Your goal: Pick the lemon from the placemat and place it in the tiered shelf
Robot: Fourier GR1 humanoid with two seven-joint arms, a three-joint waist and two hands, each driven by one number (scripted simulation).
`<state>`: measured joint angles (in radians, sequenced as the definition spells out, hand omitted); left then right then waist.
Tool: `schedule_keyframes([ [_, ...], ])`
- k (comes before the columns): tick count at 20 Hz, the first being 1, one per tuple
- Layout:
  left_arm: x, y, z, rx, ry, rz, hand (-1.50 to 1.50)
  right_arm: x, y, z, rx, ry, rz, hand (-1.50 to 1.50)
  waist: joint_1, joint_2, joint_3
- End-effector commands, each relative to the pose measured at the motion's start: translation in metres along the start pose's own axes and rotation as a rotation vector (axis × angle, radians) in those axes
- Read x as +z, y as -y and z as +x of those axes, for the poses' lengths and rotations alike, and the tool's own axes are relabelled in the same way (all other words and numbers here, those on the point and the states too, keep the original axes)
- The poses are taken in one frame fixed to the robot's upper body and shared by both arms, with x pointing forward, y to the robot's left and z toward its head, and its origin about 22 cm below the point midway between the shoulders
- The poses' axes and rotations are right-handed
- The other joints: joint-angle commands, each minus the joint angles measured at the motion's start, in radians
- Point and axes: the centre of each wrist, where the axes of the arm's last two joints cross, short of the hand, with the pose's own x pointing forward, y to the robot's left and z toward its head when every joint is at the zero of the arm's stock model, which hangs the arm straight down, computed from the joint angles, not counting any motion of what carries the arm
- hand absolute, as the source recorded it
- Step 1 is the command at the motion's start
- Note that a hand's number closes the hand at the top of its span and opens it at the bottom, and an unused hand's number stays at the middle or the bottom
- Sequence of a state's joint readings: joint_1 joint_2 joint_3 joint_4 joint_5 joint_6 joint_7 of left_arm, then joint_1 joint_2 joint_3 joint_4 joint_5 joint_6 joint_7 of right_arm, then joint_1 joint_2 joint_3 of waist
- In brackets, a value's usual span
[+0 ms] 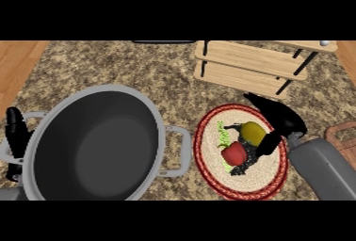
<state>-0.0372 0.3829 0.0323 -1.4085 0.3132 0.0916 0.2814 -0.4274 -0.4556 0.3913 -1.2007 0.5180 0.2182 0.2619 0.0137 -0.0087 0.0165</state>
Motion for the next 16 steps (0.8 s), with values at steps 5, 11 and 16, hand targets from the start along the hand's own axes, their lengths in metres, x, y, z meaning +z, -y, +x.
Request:
schedule_keyframes([
  [5,-0.003,0.037,-0.028,-0.001,-0.049,-0.077,0.0,-0.012,-0.016,-0.008,-0.032,0.055,-0.016,-1.5,-0.011,0.011,-0.016],
  [11,0.007,0.038,-0.038,0.002,-0.068,-0.112,0.0,-0.027,-0.037,-0.011,0.036,0.08,0.091,1.5,0.009,0.015,-0.016],
  [16,0.006,0.045,-0.036,0.003,-0.044,-0.079,0.0,-0.028,-0.058,0.016,0.099,0.188,0.169,1.5,-0.005,0.011,-0.016],
])
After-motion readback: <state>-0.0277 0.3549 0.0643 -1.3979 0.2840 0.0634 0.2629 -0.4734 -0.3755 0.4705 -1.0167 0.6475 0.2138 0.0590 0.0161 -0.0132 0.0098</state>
